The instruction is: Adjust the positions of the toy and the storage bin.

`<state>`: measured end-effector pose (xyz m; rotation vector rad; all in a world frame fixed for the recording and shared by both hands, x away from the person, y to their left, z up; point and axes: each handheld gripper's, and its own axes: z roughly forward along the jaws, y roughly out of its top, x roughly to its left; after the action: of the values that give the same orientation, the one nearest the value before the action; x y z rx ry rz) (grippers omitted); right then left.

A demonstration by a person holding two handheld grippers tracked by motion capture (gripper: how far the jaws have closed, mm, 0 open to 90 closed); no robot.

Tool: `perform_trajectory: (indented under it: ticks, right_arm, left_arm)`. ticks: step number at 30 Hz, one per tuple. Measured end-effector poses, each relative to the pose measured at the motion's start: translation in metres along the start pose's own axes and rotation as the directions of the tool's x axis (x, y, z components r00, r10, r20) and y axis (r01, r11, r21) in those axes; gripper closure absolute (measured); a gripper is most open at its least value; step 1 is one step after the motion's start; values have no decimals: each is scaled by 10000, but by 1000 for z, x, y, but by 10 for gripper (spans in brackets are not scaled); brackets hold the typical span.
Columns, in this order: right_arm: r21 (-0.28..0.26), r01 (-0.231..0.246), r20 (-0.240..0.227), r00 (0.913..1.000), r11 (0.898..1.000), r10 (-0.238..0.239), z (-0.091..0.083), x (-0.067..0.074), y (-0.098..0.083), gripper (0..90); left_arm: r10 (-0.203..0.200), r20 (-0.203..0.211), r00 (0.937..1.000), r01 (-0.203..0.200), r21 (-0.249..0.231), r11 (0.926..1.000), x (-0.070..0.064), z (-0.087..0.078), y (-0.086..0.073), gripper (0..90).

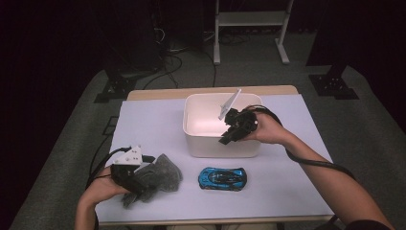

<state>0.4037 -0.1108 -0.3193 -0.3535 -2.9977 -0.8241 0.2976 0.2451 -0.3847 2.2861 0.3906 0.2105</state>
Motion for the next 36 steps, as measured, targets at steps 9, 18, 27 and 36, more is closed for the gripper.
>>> perform_trajectory:
  ticks: [9, 18, 27, 36]
  right_arm:
    - [-83, -58, 0, 10000, 9999, 58, -1, 9, -4, 835]
    - [-270, -37, 71, 10000, 9996, 39, 0, 12, -6, 819]
    - [-987, 85, -104, 9999, 9951, -95, -13, 20, -7, 498]
    - [-1689, 246, -87, 9996, 9853, -265, -29, 32, -11, 415]
  left_arm:
    - [1, 33, 10000, 0, -145, 9999, -1, -2, 1, 96]
    - [16, 6, 10000, -16, -14, 10000, 0, 0, -1, 96]
    - [21, 32, 10000, -22, 100, 9999, 0, 3, -1, 96]
    - [-42, 37, 10000, 42, 87, 10000, -1, 4, -1, 95]
